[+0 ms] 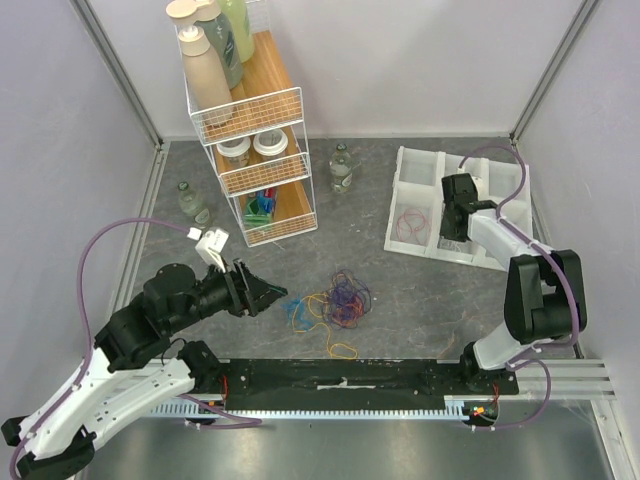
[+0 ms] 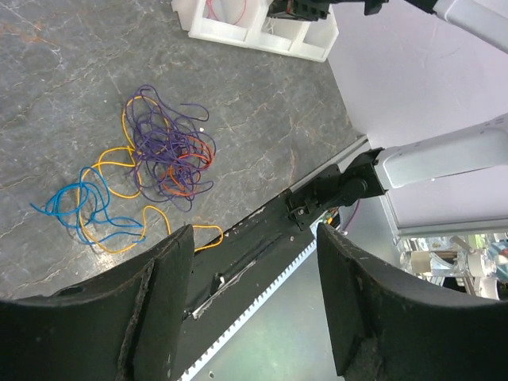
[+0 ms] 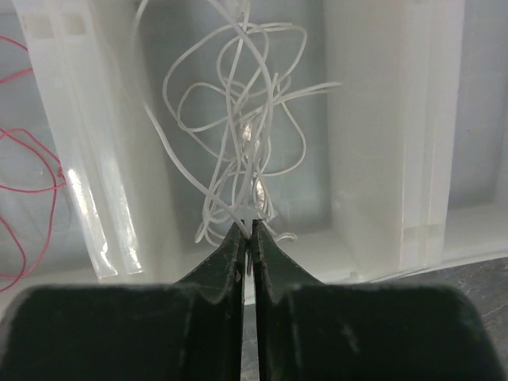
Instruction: Untangle the cables
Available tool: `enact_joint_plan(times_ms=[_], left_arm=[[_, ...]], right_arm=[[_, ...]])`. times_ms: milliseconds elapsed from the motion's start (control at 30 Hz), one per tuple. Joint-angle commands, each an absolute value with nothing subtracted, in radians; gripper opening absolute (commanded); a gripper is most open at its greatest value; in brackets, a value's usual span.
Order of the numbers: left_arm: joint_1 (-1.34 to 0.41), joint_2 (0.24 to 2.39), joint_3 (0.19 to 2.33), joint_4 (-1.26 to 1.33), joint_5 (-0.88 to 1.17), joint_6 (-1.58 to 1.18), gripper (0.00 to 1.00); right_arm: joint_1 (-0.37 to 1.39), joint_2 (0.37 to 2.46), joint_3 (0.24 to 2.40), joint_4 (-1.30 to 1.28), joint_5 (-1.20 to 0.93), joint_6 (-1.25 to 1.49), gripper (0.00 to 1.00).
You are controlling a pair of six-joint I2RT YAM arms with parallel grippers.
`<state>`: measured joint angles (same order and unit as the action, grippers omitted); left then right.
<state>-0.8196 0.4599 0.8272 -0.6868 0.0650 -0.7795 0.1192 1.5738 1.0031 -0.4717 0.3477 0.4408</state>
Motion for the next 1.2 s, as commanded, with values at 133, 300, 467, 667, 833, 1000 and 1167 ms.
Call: enact_joint_plan(times_ms=[133, 300, 467, 667, 833, 1000, 1167], left_arm=[[-0.816, 0.506, 0.802, -0.621, 0.117, -0.807, 0.69], [-0.815, 0.514, 0.782, -0.641, 0.109, -0.779, 0.69], [-0.816, 0.578, 0.798, -0.638, 0.101, -0.749, 0.69], [-0.816, 0.603, 0.643, -0.485, 0.173, -0.807, 0.65], [-0.818, 0.664, 0.531, -0.367, 0.250, -0.848, 0.61], [-0.818, 0.781, 0.491, -0.296, 0.253, -0.851, 0.60], [-0.816, 0.949, 0.547, -0.420, 0.079, -0.822, 0.64]], right_arm=[[0.115, 1.559, 1.131, -0.540, 0.383, 0.367, 0.39], [0.185, 1.424, 1.083, -0.566, 0.409, 0.368, 0.68], [0.352, 1.353, 1.091, -0.653, 0.488, 0.364, 0.69], [0.616, 1.200, 0.952, -0.505, 0.087, 0.461, 0.67], [0.733, 1.152, 0.743, -0.226, -0.215, 0.621, 0.58], [0.795, 1.166, 0.698, -0.233, -0.187, 0.600, 0.57], [0.859, 1.157, 0.696, -0.229, -0.169, 0.615, 0.58]])
